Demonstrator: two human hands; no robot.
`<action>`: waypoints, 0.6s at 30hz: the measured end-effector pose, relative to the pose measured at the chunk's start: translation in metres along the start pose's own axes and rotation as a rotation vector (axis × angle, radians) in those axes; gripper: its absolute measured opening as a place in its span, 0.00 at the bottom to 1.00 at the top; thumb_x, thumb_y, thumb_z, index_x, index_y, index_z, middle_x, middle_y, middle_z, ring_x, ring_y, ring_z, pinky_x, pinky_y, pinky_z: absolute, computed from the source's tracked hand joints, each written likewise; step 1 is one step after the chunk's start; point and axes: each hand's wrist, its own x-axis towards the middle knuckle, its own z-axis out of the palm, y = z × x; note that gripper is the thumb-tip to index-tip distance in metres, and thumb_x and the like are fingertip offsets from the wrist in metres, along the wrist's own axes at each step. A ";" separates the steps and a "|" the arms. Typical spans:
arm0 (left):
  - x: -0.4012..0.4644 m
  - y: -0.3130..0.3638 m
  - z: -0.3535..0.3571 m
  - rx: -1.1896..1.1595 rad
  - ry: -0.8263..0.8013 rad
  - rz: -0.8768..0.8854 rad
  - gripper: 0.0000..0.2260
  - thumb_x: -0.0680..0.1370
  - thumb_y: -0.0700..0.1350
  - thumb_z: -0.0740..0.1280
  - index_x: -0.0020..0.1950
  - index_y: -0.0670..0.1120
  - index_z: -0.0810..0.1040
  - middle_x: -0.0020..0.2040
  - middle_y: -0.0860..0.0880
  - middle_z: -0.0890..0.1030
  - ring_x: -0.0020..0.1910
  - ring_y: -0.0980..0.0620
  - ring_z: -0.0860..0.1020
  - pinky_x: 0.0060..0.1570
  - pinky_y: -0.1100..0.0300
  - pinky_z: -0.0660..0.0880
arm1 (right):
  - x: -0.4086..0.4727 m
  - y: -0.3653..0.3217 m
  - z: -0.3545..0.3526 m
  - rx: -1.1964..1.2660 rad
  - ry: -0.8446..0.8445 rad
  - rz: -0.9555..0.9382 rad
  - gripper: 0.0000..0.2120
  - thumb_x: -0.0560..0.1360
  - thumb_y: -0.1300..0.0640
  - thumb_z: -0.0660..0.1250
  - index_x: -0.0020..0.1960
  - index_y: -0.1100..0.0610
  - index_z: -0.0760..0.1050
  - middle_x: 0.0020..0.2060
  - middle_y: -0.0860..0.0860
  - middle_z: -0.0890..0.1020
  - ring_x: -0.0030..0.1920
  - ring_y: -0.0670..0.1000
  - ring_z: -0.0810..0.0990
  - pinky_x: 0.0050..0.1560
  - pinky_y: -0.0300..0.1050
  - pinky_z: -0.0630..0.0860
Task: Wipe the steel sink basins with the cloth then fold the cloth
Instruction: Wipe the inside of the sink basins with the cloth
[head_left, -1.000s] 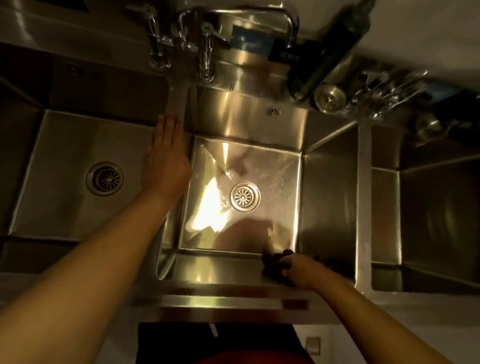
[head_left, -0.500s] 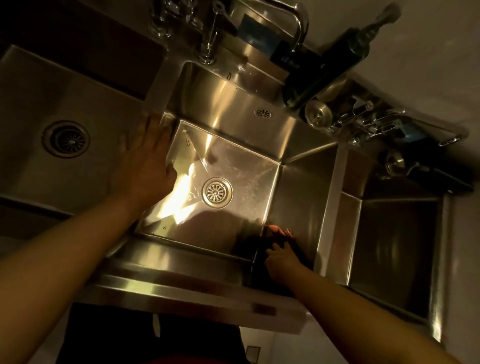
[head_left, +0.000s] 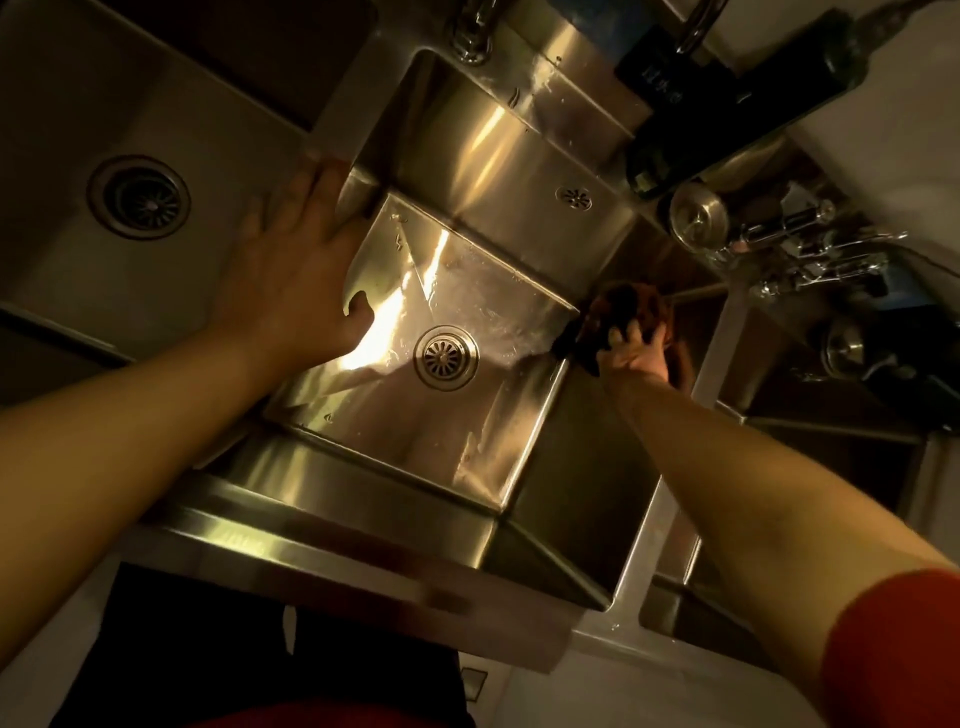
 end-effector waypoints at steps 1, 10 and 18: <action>0.000 0.000 0.000 0.002 -0.002 0.002 0.32 0.69 0.54 0.71 0.72 0.47 0.72 0.84 0.42 0.52 0.83 0.39 0.50 0.72 0.32 0.61 | 0.003 0.010 -0.006 -0.013 0.000 0.037 0.31 0.81 0.49 0.63 0.81 0.48 0.57 0.82 0.53 0.49 0.81 0.63 0.43 0.75 0.75 0.47; -0.001 -0.002 0.000 -0.031 -0.001 0.020 0.30 0.70 0.55 0.70 0.71 0.47 0.74 0.84 0.42 0.51 0.83 0.39 0.49 0.72 0.31 0.60 | -0.041 -0.039 0.050 -0.091 0.069 -0.092 0.30 0.77 0.54 0.67 0.78 0.48 0.63 0.80 0.54 0.56 0.80 0.64 0.51 0.74 0.71 0.54; -0.001 -0.003 0.002 -0.013 -0.009 0.002 0.33 0.70 0.57 0.70 0.74 0.47 0.73 0.84 0.42 0.52 0.84 0.40 0.49 0.72 0.33 0.60 | -0.082 -0.116 0.095 0.094 -0.026 -0.479 0.18 0.81 0.43 0.62 0.66 0.49 0.79 0.69 0.51 0.73 0.71 0.58 0.66 0.71 0.58 0.61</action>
